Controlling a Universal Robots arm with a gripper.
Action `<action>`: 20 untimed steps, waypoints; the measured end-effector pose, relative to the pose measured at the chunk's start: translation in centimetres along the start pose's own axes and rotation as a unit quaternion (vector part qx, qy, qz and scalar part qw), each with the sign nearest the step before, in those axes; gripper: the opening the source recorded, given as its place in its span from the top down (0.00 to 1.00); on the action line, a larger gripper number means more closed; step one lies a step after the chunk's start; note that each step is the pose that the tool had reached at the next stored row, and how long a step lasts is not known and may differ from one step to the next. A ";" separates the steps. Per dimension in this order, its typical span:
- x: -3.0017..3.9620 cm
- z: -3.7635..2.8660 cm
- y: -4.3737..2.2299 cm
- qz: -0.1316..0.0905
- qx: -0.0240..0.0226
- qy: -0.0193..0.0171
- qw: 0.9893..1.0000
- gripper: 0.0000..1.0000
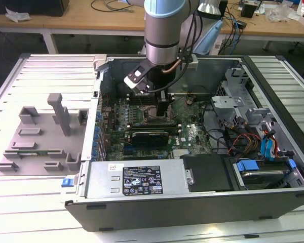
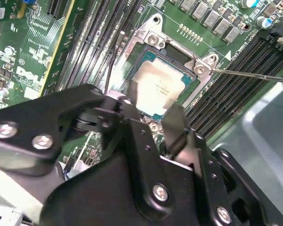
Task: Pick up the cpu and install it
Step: 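Place the cpu into insertion slot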
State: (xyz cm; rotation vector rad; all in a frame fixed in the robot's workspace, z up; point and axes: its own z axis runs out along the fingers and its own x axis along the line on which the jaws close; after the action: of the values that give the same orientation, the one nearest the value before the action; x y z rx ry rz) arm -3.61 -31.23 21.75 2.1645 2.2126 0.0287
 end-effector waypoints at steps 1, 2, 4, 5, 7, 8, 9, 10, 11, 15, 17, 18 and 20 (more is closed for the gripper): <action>0.00 -0.02 0.00 0.000 0.000 0.000 1.000 0.59; 0.00 -0.04 0.00 0.000 0.000 0.000 1.000 0.65; 0.00 -0.09 0.01 0.000 0.000 0.000 1.000 0.83; 0.00 -0.10 0.00 0.000 0.000 0.000 1.000 0.89; 0.00 -0.14 0.01 0.000 0.000 0.000 1.000 0.89; 0.00 -0.15 0.01 0.000 0.000 0.000 1.000 0.89; 0.00 -0.16 0.01 0.000 0.000 0.000 1.000 0.89; 0.00 -0.17 0.01 0.000 0.000 0.000 1.000 0.89; -0.01 -0.16 0.03 0.000 0.004 0.001 1.000 0.89; 0.00 -0.10 0.05 0.000 0.011 0.004 1.000 0.89; -0.12 0.01 0.04 0.000 0.011 0.004 1.000 0.89; -0.19 0.25 0.02 0.000 0.011 0.004 1.000 0.89; -0.19 0.38 0.01 0.000 0.011 0.004 1.000 0.89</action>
State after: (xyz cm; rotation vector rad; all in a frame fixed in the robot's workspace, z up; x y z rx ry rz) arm -3.57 -31.43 21.38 2.1789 2.2274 0.0128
